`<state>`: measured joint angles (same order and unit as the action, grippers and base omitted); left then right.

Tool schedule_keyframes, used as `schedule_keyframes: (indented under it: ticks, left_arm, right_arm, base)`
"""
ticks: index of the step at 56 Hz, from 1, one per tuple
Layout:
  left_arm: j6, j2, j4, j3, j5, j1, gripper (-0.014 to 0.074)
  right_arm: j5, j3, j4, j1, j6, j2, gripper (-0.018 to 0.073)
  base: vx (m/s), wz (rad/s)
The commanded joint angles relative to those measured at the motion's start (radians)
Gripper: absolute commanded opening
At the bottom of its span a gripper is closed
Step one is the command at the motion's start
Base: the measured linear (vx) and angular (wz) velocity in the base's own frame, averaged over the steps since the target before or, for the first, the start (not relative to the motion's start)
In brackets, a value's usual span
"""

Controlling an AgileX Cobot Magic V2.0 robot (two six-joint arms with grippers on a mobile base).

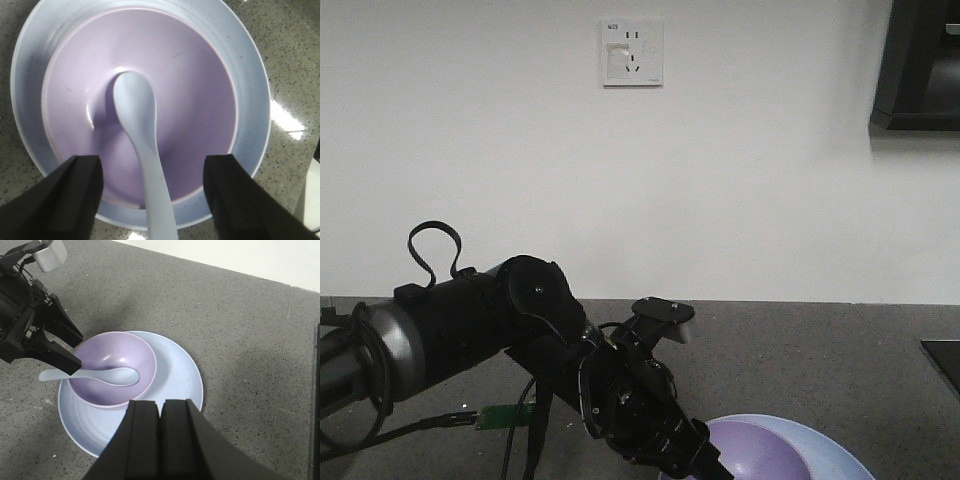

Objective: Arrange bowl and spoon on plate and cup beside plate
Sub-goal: 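Lower the white spoon into the bowl with the left gripper and release, then grasp the brown paper cup with the left gripper and lift it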

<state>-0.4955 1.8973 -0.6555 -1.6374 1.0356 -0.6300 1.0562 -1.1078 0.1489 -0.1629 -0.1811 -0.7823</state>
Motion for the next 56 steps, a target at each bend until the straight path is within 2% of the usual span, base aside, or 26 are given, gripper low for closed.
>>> schedule_keyframes:
  ticks: [1, 7, 11, 15, 17, 22, 24, 29, 34, 45, 50, 56]
  left_arm:
    - [0.006, -0.078, 0.000, -0.071, 0.033, -0.005, 0.0569]
    - [0.054, -0.126, 0.119, -0.144, 0.115, -0.005, 0.0566]
    - [0.110, -0.165, 0.232, -0.186, 0.169, -0.005, 0.0565]
    - [0.165, -0.216, 0.382, -0.220, 0.219, -0.005, 0.0565]
    - [0.201, -0.251, 0.494, -0.223, 0.218, -0.005, 0.0565]
    - [0.301, -0.324, 0.681, -0.222, 0.218, 0.000, 0.0565]
    - [0.332, -0.350, 0.734, -0.222, 0.218, 0.007, 0.0565]
    - [0.384, -0.405, 0.796, -0.217, 0.218, 0.035, 0.0565]
    - [0.396, -0.464, 0.841, -0.173, 0.218, 0.092, 0.0565]
    - [0.396, -0.555, 0.937, 0.076, 0.218, 0.254, 0.0565]
    - [0.396, -0.565, 0.944, 0.173, 0.213, 0.324, 0.0565]
    - [0.402, -0.565, 0.944, 0.251, 0.174, 0.366, 0.0565]
  right_arm:
    - [-0.066, -0.032, -0.003, -0.002, 0.000, 0.002, -0.0009]
    - [-0.066, -0.032, -0.003, -0.002, -0.001, 0.002, -0.0009]
    - [-0.068, -0.032, -0.004, -0.002, -0.001, 0.002, -0.0009]
    - [-0.068, -0.032, -0.006, -0.002, -0.001, 0.000, -0.0009]
    - [-0.068, -0.032, -0.009, -0.002, -0.001, 0.000, -0.0009]
    - [-0.074, -0.032, -0.017, -0.002, -0.004, 0.000, -0.0009]
    - [-0.075, -0.032, -0.017, -0.002, -0.008, 0.000, -0.0009]
    - [-0.077, -0.032, -0.017, -0.002, -0.009, 0.000, -0.0009]
    - [-0.076, -0.032, -0.017, -0.002, -0.014, 0.000, -0.0009]
    - [-0.075, -0.032, -0.020, -0.002, -0.020, 0.000, -0.0009]
    - [-0.075, -0.032, -0.020, -0.002, -0.020, 0.000, -0.0009]
    - [-0.075, -0.032, -0.019, -0.002, -0.020, 0.000, -0.0009]
  base:
    - [0.00, 0.00]
    - [0.00, 0.00]
    - [0.00, 0.00]
    - [0.00, 0.00]
    - [0.00, 0.00]
    - [0.00, 0.00]
    - [0.00, 0.00]
    - [0.00, 0.00]
    - [0.00, 0.00]
    - [0.00, 0.00]
    - [0.00, 0.00]
    - [0.00, 0.00]
